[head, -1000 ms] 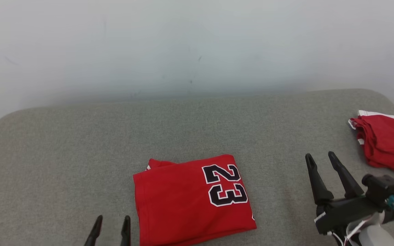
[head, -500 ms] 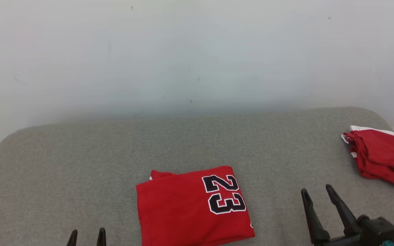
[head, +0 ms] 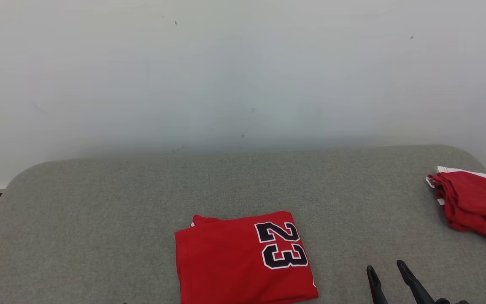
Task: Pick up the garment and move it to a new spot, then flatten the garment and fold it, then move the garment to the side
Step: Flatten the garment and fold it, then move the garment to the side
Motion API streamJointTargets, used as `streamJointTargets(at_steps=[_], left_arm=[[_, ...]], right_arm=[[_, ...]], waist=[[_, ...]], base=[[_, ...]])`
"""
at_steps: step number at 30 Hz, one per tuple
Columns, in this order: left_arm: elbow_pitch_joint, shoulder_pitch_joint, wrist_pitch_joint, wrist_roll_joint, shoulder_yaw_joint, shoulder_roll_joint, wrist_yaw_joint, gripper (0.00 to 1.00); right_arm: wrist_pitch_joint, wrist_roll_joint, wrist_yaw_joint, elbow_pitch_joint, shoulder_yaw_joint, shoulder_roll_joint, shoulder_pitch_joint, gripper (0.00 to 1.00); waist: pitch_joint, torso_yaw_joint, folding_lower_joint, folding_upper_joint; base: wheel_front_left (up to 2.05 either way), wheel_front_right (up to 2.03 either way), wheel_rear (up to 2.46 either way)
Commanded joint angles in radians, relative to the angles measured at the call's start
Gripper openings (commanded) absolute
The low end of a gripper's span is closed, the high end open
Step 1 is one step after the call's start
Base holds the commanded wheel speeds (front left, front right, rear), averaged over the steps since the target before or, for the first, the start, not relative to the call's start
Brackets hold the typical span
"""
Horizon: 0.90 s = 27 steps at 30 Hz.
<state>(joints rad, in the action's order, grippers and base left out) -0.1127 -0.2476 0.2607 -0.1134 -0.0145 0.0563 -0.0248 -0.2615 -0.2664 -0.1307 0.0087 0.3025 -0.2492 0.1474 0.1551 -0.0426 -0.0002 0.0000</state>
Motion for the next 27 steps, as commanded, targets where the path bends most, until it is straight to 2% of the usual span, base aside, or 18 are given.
streamJointTargets(at_steps=[1, 27], left_arm=[[-0.008, -0.014, 0.004, 0.011, -0.003, -0.003, 0.002, 1.0], [0.001, -0.013, 0.004, 0.04, 0.013, -0.006, -0.001, 1.0]], right_arm=[[-0.005, 0.008, 0.0, -0.003, 0.0, 0.002, 0.01, 1.0], [-0.005, 0.001, 0.0, 0.006, 0.005, -0.014, 0.021, 1.0]], waist=[[0.0, -0.002, 0.0002, 0.0], [-0.004, -0.015, 0.0002, 0.0]], base=[[0.0, 0.0, 0.0], [0.0, 0.0, 0.0]])
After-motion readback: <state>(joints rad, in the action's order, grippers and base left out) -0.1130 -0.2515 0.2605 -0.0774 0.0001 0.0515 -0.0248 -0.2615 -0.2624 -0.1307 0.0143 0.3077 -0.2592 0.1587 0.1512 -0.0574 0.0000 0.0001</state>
